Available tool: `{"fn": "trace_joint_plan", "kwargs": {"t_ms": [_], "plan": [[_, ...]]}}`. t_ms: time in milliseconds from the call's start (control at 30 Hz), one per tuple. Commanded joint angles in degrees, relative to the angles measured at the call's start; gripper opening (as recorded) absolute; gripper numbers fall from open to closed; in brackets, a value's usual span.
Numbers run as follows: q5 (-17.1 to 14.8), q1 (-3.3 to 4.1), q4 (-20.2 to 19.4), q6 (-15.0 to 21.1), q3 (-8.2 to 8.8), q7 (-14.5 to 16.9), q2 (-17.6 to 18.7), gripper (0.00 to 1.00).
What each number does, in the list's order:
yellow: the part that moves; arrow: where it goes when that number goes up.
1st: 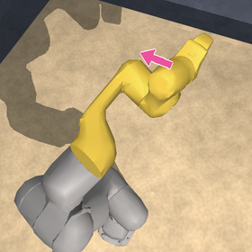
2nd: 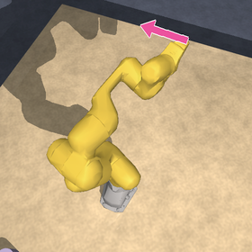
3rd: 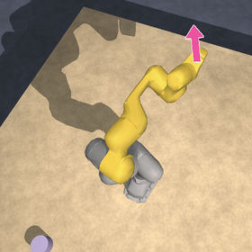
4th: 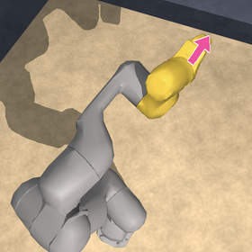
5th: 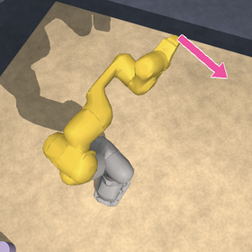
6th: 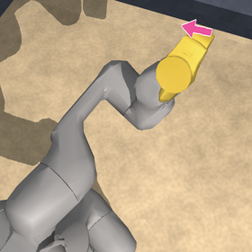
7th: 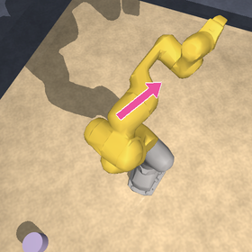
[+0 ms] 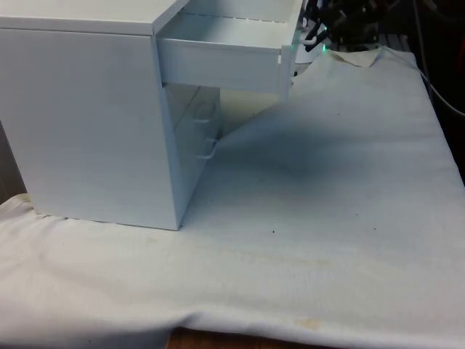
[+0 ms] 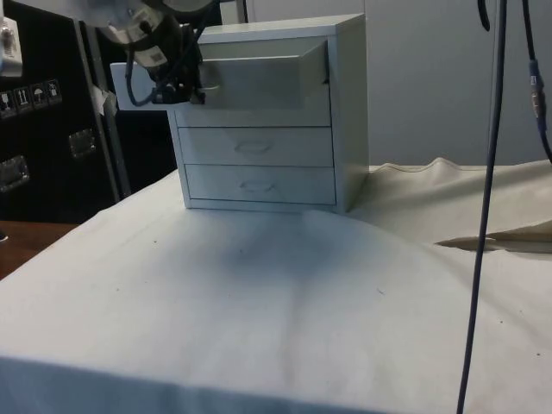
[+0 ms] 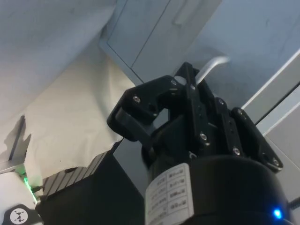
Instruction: Open the drawer, then close it.
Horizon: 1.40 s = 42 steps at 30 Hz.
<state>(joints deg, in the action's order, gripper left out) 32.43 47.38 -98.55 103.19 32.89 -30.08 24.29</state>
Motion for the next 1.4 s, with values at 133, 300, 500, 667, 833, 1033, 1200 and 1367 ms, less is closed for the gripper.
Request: {"fn": "trace_joint_plan", "kwargs": {"t_ms": [133,300,500,667,833,1033,1200,1367], "plan": [[0.2,0.46,1.5,-2.0,-0.8,-1.1,1.0,0.0],[0.6,0.63,1.9,-2.6,-1.15,-1.6,1.3,0.0],[1.4,0.23,1.8,-2.1,-1.32,-1.7,1.4,0.09],[1.5,0.23,1.9,-2.5,-1.38,-1.8,1.4,0.29],[1.5,0.23,1.9,-2.4,-1.38,-1.8,1.4,0.56],[1.5,0.17,1.9,-2.3,-1.38,-1.8,1.5,0.92],[1.4,0.34,2.0,-2.5,-1.55,-2.1,1.7,1.0],[1.4,0.4,2.3,-2.8,-2.58,-3.2,2.2,1.0]]}}
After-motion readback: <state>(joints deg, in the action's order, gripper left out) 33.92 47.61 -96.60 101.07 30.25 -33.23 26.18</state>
